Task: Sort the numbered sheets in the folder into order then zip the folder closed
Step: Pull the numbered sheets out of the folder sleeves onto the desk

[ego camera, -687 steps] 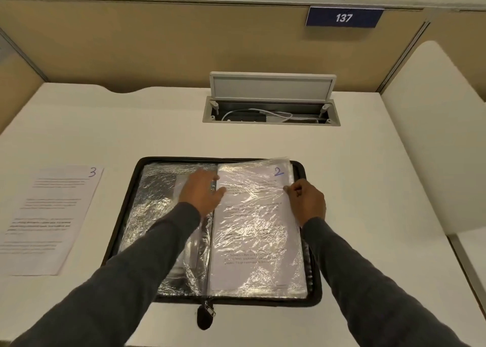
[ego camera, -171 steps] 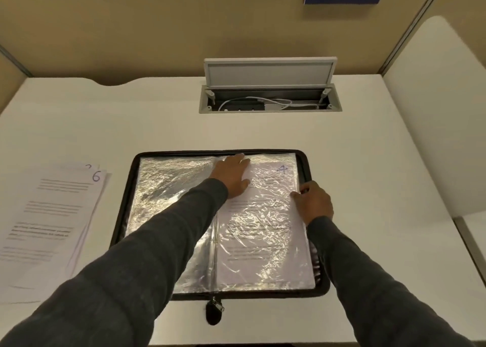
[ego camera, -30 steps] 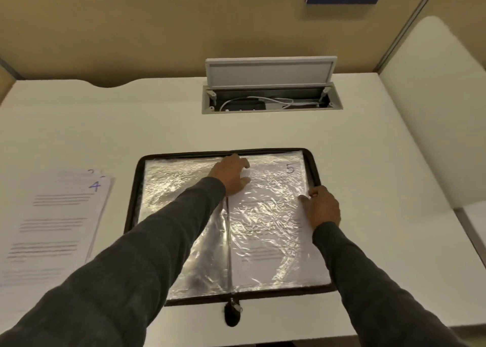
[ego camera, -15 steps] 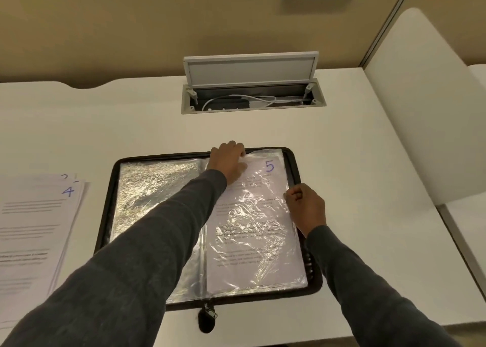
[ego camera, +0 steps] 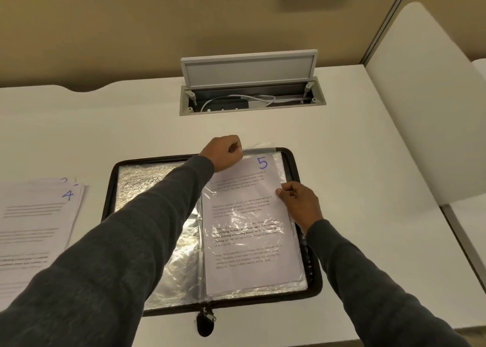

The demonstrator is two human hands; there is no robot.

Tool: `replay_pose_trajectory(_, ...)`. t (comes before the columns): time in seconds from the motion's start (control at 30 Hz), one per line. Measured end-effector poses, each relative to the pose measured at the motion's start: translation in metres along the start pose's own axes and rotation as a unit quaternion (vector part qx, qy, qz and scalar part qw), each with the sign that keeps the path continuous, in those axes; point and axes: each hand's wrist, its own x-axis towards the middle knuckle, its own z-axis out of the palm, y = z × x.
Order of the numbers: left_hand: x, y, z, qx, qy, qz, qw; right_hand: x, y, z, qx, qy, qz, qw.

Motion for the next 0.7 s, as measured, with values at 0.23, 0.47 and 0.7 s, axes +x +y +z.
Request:
replay_pose_trajectory(0.23, 0.006, 0.002, -0.013, 0.006, -0.061, 0.010, 0.998, -0.003, -0.005, 0.002, -0.010, 0.014, -0.013, 1.000)
replay_pose_trajectory(0.47, 0.011, 0.007, -0.014, 0.027, -0.062, 0.007, 0.998, -0.006, -0.006, 0.002, 0.002, 0.013, -0.004, 1.000)
replay_pose_trajectory(0.7, 0.008, 0.003, -0.014, -0.027, -0.043, 0.013, 0.999, -0.006, -0.005, 0.005, 0.002, 0.020, 0.001, 1.000)
